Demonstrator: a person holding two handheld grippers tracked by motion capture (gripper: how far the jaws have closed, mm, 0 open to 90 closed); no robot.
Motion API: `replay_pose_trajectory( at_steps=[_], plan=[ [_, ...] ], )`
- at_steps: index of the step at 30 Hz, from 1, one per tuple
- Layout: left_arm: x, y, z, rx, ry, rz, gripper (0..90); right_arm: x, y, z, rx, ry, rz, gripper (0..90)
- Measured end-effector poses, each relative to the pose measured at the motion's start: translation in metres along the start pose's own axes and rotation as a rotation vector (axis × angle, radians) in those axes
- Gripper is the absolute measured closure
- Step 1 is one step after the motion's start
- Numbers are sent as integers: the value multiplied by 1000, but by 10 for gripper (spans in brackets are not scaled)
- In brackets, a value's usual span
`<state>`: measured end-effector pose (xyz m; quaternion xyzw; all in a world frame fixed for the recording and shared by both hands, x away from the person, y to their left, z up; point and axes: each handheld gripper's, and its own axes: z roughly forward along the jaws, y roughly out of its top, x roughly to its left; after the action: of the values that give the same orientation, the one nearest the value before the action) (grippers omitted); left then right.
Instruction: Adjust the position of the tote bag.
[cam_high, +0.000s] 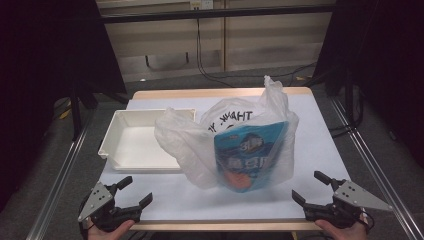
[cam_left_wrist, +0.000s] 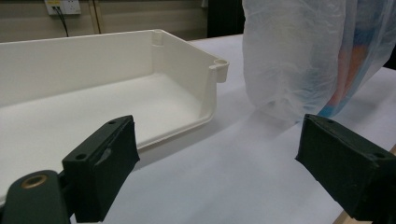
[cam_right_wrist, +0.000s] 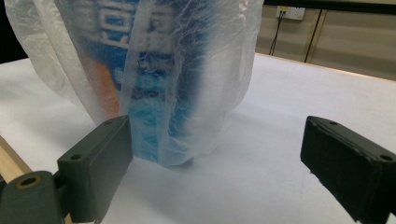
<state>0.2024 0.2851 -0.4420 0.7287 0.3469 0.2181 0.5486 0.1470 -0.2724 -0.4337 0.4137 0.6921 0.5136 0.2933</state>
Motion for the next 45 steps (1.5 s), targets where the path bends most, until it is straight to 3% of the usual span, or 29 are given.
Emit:
replay_pose_trajectory(
  at_steps=[7, 14, 17, 22, 27, 28, 30, 36, 38, 39, 40, 43, 45],
  plan=[
    [-1, 2, 2, 14, -28, 14, 158, -3, 2, -1, -3, 20, 18, 163],
    [-1, 15, 7, 13, -72, -9, 230, -9, 11, 2, 13, 52, 23, 257],
    [-2, 24, 8, -10, -76, -11, 234, -13, 18, 3, 39, 90, 30, 292],
    [-6, 37, 9, -6, -99, 39, 274, -15, 30, 1, 26, 121, 29, 345],
    [-10, 53, 17, -18, -124, 55, 281, -17, 38, -1, 14, 154, 37, 405],
    [-10, 59, 19, -10, -156, 52, 286, -18, 41, -2, 11, 169, 45, 423],
    [-11, 64, 21, 2, -163, 52, 300, -21, 46, -4, -30, 226, 71, 445],
    [-12, 74, 24, -5, -202, 41, 308, -23, 71, -6, -37, 219, 4, 482],
    [-12, 76, 23, -4, -195, 44, 306, -24, 77, -5, -36, 228, 3, 493],
    [-11, 78, 23, -13, -216, 46, 306, -24, 77, -5, -36, 228, 3, 493],
    [-12, 79, 21, -7, -197, 47, 305, -24, 79, -5, -36, 231, 3, 495],
    [-8, 84, 20, -26, -206, 38, 297, -25, 86, -1, -39, 247, 15, 496],
    [-5, 88, 19, -30, -192, 36, 294, -24, 89, 1, -24, 245, -7, 496]
  ],
)
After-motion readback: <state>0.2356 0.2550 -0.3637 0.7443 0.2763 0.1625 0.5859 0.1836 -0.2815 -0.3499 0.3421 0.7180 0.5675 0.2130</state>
